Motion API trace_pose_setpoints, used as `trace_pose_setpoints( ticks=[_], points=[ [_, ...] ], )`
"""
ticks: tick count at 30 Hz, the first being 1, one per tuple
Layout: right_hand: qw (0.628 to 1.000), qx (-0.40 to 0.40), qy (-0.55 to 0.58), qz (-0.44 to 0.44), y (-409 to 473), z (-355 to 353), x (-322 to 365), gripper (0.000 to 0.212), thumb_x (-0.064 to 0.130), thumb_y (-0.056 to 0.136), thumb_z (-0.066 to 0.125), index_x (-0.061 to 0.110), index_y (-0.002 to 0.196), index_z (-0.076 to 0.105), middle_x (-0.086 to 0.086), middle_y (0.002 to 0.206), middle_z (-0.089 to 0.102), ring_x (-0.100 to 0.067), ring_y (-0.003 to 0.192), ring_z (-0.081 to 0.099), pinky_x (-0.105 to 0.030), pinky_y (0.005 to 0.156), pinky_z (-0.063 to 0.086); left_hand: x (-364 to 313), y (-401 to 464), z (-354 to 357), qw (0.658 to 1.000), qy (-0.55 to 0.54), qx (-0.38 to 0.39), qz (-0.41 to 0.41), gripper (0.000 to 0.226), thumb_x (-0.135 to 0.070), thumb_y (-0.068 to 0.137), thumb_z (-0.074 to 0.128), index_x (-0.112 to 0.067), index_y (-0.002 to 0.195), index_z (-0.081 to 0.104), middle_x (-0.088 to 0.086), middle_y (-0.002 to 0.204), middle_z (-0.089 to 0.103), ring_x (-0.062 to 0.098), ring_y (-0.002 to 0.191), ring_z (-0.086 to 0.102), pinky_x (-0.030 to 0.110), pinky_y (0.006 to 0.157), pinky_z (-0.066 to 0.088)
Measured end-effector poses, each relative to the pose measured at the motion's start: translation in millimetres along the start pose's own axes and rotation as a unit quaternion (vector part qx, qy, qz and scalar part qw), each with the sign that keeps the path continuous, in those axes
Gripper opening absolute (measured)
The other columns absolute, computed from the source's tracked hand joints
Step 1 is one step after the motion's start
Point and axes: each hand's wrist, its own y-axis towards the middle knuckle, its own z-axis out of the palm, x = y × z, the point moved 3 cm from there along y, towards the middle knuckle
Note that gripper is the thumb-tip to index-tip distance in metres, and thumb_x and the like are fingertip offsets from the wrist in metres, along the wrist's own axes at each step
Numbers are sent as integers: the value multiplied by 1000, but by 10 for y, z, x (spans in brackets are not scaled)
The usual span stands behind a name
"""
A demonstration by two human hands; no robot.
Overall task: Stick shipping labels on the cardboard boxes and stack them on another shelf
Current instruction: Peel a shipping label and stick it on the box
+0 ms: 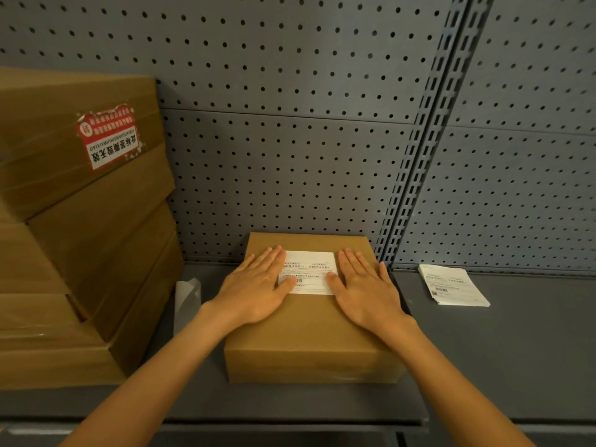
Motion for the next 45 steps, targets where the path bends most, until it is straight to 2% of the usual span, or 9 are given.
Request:
trace_pose_setpoints(
  ticks=[4, 7, 9, 12, 16, 26, 34, 40, 45],
  points=[
    [1000, -27, 7, -5, -21, -32, 13, 64, 51, 100, 12, 17, 153, 0, 2, 161, -4, -12, 147, -7, -38, 118, -9, 45, -19, -14, 1000, 8, -13, -21, 64, -52, 98, 9, -19, 151, -7, -6, 158, -11, 5, 144, -11, 30, 118, -7],
    [995, -46, -9, -90, -46, -100, 95, 59, 45, 102, 15, 21, 152, -4, 5, 160, -9, -7, 145, -12, -35, 118, -11, -4, 25, -58, 999, 18, -34, -7, 59, -44, 101, 11, -17, 151, -6, -3, 159, -10, 7, 145, -11, 28, 118, -9],
    [990, -25, -12, -141, -45, -111, 187, 57, 41, 102, 16, 23, 152, -7, 8, 159, -12, -3, 144, -14, -33, 118, -12, -67, 69, -89, 999, 10, -41, 18, 56, -39, 102, 12, -17, 151, -5, -4, 159, -10, 6, 144, -10, 26, 117, -9],
    [986, 6, -1, -164, 31, -74, 294, 55, 37, 103, 17, 23, 152, -6, 8, 159, -9, -2, 144, -12, -31, 118, -12, -157, 146, -86, 998, -4, -24, 50, 54, -34, 103, 13, -18, 151, -5, -4, 159, -9, 5, 144, -9, 25, 117, -8],
    [988, 34, -7, -153, 105, 3, 295, 55, 38, 102, 13, 24, 152, -4, 9, 160, -6, -2, 145, -9, -31, 119, -9, -163, 183, -13, 999, -10, -4, 47, 53, -34, 103, 11, -19, 151, -5, -5, 159, -9, 5, 144, -9, 26, 117, -7],
    [992, 40, 1, -120, 82, 3, 272, 54, 43, 102, 10, 28, 152, -2, 12, 159, -7, 0, 144, -8, -31, 118, -9, -117, 195, 29, 999, -10, -1, 46, 54, -41, 101, 8, -23, 150, -6, -9, 158, -10, 2, 143, -10, 26, 117, -7],
    [1000, -15, 2, -12, 51, -11, 156, 58, 43, 102, 11, 18, 153, 1, 4, 161, -2, -10, 147, -5, -35, 119, -5, -130, 183, 7, 999, -6, 0, 47, 55, -42, 101, 10, -23, 150, -5, -10, 158, -9, 2, 143, -10, 28, 118, -7],
    [997, -21, 10, -74, 67, -86, -79, 55, 39, 103, 20, 17, 153, 11, 3, 160, 10, -10, 147, 1, -34, 121, -1, -136, 210, -48, 999, 9, 2, 52, 56, -40, 102, 13, -21, 151, -4, -7, 159, -8, 4, 144, -9, 29, 119, -6],
    [997, -19, 8, -80, 61, -59, -111, 53, 36, 104, 18, 18, 153, 9, 5, 160, 6, -8, 147, 0, -32, 120, -2, -251, 294, -54, 997, 4, 22, 73, 56, -40, 102, 12, -19, 151, -6, -6, 158, -11, 5, 144, -11, 26, 117, -8]
  ],
)
